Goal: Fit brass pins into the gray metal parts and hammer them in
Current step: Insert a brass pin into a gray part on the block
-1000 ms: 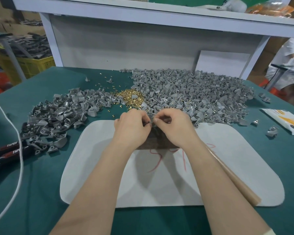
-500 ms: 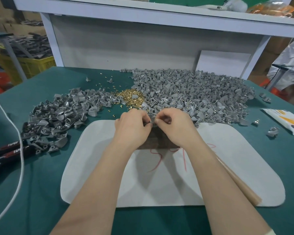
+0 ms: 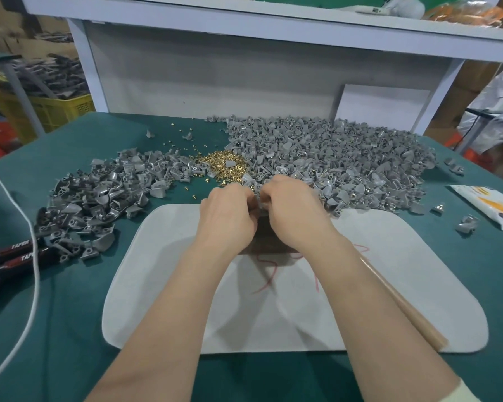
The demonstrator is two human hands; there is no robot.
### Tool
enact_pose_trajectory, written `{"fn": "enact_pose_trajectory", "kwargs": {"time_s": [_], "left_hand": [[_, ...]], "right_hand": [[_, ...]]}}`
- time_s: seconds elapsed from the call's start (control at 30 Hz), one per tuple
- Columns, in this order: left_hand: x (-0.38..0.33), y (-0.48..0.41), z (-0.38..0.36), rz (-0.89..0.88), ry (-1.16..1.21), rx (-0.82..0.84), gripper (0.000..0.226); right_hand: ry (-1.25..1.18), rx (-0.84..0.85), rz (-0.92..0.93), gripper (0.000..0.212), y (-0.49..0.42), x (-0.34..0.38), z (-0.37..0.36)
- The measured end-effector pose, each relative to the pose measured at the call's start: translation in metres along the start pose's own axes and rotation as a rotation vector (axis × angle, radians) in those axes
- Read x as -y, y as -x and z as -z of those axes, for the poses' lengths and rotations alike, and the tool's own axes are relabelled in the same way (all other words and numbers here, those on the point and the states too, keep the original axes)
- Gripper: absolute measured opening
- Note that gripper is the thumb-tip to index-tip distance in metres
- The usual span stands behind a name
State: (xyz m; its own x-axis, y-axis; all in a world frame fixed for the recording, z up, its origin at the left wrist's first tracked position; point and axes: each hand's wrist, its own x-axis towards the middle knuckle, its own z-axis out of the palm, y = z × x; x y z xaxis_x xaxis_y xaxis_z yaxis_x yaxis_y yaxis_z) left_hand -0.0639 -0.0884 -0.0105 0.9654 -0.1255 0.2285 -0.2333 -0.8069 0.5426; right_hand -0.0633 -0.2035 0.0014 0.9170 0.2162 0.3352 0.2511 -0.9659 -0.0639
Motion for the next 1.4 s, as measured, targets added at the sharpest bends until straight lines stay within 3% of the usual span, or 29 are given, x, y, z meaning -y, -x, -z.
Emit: {"fn": "enact_pose_trajectory", "kwargs": {"time_s": [0.27, 0.37, 0.5, 0.7, 1.4], "left_hand": [[0.001, -0.001, 0.000, -0.009, -0.007, 0.000, 0.014], [0.001, 0.001, 0.001, 0.025, 0.043, -0.009, 0.006], [0.000, 0.002, 0.001, 0.036, 0.074, -0.014, 0.014], [0.002, 0.002, 0.000, 0.032, 0.082, -0.015, 0.015], [0.002, 0.000, -0.002, 0.025, 0.079, -0.022, 0.006]], "right_hand": [[0.081, -0.016, 0.022, 0.020, -0.001, 0.005, -0.002], [-0.206, -0.020, -0.067, 0.014, 0.003, -0.009, -0.006], [-0.569, 0.018, -0.153, 0.020, 0.007, -0.024, -0.008], [-0.654, -0.011, -0.217, 0.013, 0.007, -0.025, -0.011], [-0.289, -0.156, -0.068, 0.010, 0.010, -0.008, -0.018]]}}
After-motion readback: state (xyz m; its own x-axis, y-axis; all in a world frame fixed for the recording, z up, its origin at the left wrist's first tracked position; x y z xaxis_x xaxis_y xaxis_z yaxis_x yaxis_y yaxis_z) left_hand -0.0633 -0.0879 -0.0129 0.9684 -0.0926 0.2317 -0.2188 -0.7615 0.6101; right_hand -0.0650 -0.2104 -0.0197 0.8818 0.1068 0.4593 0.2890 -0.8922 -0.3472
